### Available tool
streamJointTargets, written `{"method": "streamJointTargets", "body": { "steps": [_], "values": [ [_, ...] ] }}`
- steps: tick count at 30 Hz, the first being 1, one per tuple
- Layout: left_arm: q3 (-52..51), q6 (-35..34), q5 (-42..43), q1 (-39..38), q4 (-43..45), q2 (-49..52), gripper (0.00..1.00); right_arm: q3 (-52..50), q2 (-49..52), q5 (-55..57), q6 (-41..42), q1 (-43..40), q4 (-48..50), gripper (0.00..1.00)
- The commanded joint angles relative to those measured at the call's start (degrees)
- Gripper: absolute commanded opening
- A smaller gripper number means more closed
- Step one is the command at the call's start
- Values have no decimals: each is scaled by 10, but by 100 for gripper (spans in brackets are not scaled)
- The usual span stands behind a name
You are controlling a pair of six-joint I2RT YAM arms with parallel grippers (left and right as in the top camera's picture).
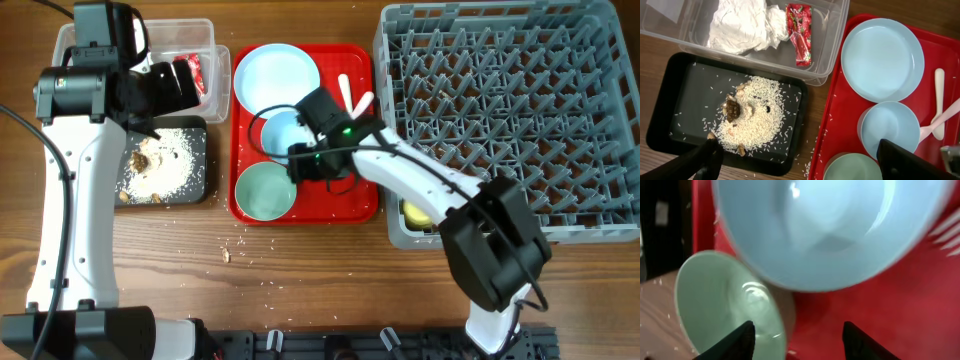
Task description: Sort waste into correct bins and load items into the dishwasher rack
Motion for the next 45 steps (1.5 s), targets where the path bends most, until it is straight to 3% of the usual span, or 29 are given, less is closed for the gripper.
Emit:
{"method": "streamJointTargets", "body": {
  "steps": [1,7,8,14,18,21,25,29,33,37,39,42,45],
  "values": [
    [5,-7,-11,2,1,2,100,4,15,-14,-11,27,-2,49],
    [5,-7,-11,2,1,2,100,-2,48,-29,-11,29,-14,24],
    [5,-7,-11,2,1,2,100,-2,50,-29,-11,29,-15,6],
    [5,-7,-11,2,1,2,100,1,30,-29,-15,29,-40,4],
    [5,-7,-11,2,1,2,100,16,-91,-21,-24,14,-102,5],
    [5,-7,-11,2,1,2,100,17,-202,90,-9,-34,-120,4],
    [5,-7,-11,2,1,2,100,17,-265,412,2,-101,-109,4],
    [5,-7,-11,2,1,2,100,16,-220,660,-30,-137,-5,4],
    [5,-7,-11,2,1,2,100,16,-116,812,-198,-151,187,4],
    [5,-7,-11,2,1,2,100,16,12,879,-464,-159,461,4],
    [5,-7,-11,2,1,2,100,16,55,889,-545,-160,555,4],
    [5,-7,-11,2,1,2,100,16,98,888,-584,-160,626,4],
    [5,-7,-11,2,1,2,100,16,118,883,-578,-165,629,4]
  ]
}}
